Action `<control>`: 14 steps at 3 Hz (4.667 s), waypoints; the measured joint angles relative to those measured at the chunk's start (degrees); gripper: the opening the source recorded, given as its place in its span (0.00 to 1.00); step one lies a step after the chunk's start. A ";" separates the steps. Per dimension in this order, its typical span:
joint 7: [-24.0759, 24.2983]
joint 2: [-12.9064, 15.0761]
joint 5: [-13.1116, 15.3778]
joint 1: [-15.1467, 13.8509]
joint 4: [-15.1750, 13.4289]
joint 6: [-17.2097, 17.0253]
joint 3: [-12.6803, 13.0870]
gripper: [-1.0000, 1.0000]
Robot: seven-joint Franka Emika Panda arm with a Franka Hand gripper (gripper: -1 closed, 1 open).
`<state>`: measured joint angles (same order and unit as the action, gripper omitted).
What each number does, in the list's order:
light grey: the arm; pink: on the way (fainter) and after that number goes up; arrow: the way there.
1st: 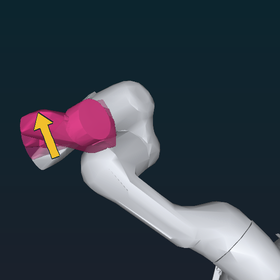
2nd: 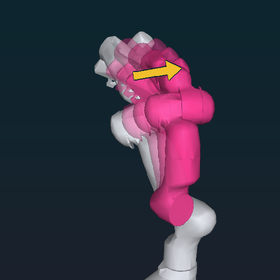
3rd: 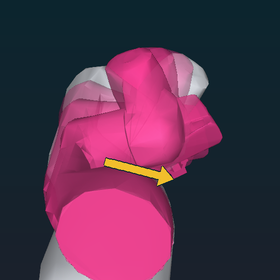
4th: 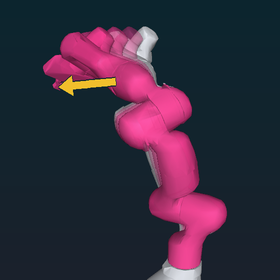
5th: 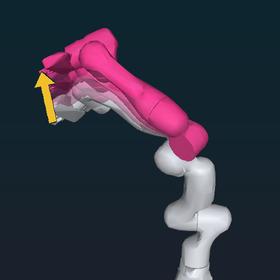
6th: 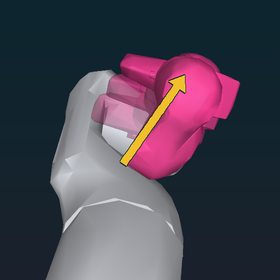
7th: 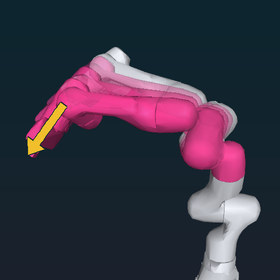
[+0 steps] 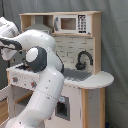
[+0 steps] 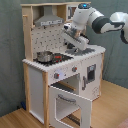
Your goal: Play with the kitchen
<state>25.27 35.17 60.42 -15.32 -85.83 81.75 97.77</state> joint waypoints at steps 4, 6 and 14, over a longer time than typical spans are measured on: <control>-11.47 8.19 0.00 8.70 13.27 0.82 -9.78 1.00; -21.22 11.20 0.65 12.61 18.88 1.23 -11.24 1.00; -39.47 15.69 2.32 28.09 38.49 -3.11 -20.64 0.00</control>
<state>-14.20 50.86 62.74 12.77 -47.33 78.64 77.13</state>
